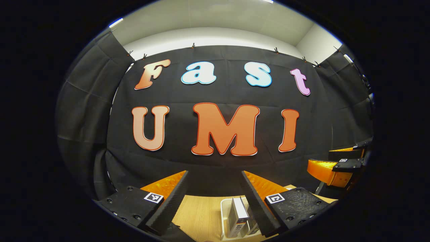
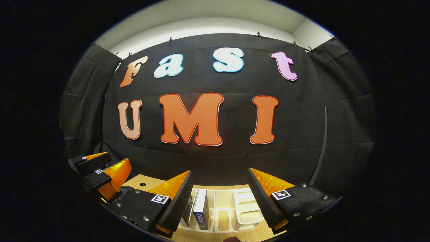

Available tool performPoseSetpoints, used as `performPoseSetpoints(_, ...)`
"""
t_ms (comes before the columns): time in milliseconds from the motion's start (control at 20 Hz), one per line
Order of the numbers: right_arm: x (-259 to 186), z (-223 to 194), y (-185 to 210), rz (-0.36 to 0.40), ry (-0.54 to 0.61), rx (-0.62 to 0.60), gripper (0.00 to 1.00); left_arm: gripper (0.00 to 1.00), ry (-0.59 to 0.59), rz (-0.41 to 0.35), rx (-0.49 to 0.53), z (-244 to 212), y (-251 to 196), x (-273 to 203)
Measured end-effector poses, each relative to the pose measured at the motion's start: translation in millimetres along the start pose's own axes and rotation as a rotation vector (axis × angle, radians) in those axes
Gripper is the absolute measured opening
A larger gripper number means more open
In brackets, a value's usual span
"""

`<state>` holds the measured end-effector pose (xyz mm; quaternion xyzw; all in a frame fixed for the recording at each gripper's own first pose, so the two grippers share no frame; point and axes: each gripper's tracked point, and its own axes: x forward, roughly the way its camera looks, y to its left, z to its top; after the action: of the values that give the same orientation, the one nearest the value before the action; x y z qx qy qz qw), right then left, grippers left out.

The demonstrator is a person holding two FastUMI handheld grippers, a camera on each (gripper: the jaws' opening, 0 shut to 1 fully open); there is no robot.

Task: Open the schoolbag, grab two books from the bookshelf and put them into the schoolbag.

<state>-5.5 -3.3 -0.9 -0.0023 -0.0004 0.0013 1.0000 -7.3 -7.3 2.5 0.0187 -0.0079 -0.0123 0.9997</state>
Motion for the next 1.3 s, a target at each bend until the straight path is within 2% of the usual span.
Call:
performPoseSetpoints(750, 5.2, -1.3, 1.7, 0.019, 0.002, -0.010, 0.95, 0.94, -0.046, 0.039, 0.039, 12.0, 19.1, -5.8)
performPoseSetpoints(1050, 14.6, -4.7, -11.6, 0.014, -0.004, -0.053, 0.95, 0.95, 0.008, 0.076, 0.115, -6.6, 35.4, -12.3)
performPoseSetpoints(1300, 25.2, -10.6, -22.5, 0.029, -0.001, -0.056, 0.94, 0.96, 0.118, 0.108, 0.203, -52.2, 59.0, -24.7)
